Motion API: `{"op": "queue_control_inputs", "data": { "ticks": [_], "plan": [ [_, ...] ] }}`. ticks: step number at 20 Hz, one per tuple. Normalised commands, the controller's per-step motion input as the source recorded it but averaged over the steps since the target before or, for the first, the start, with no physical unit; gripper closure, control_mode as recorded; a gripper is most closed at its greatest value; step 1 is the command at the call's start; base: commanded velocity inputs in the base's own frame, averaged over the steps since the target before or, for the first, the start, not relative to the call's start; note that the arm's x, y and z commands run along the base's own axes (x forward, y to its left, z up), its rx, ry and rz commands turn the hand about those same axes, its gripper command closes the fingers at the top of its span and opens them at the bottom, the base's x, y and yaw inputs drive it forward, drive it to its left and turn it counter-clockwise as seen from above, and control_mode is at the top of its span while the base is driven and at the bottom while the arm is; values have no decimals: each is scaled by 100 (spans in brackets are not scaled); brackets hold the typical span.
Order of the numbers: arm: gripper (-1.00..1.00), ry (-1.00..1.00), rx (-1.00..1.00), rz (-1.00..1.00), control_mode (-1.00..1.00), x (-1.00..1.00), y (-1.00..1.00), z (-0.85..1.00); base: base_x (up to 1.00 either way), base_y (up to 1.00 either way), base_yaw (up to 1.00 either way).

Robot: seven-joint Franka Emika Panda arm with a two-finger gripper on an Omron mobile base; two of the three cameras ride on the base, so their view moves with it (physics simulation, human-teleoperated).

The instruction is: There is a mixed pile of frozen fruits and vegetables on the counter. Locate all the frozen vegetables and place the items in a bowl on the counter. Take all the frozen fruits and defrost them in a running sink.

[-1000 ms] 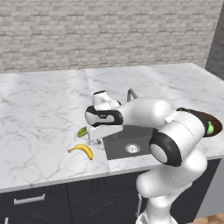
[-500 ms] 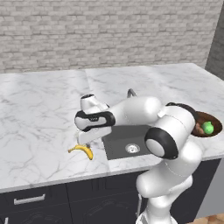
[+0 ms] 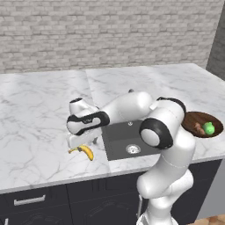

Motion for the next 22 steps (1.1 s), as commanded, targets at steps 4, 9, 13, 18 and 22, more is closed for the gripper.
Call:
{"op": "queue_control_inputs", "data": {
  "ticks": [4, 9, 13, 18, 22],
  "plan": [
    [-100, 0, 0, 0, -100, 3, 1, -13, 0, 0, 0],
    [-100, 0, 0, 0, -100, 1, 1, -28, 0, 0, 0],
    [-100, 1, 0, 0, -100, 5, 0, -17, 0, 0, 0],
    [-100, 0, 0, 0, -100, 11, -6, -22, 0, 0, 0],
    [-100, 0, 0, 0, -100, 10, 2, -21, 0, 0, 0]
  ]
}}
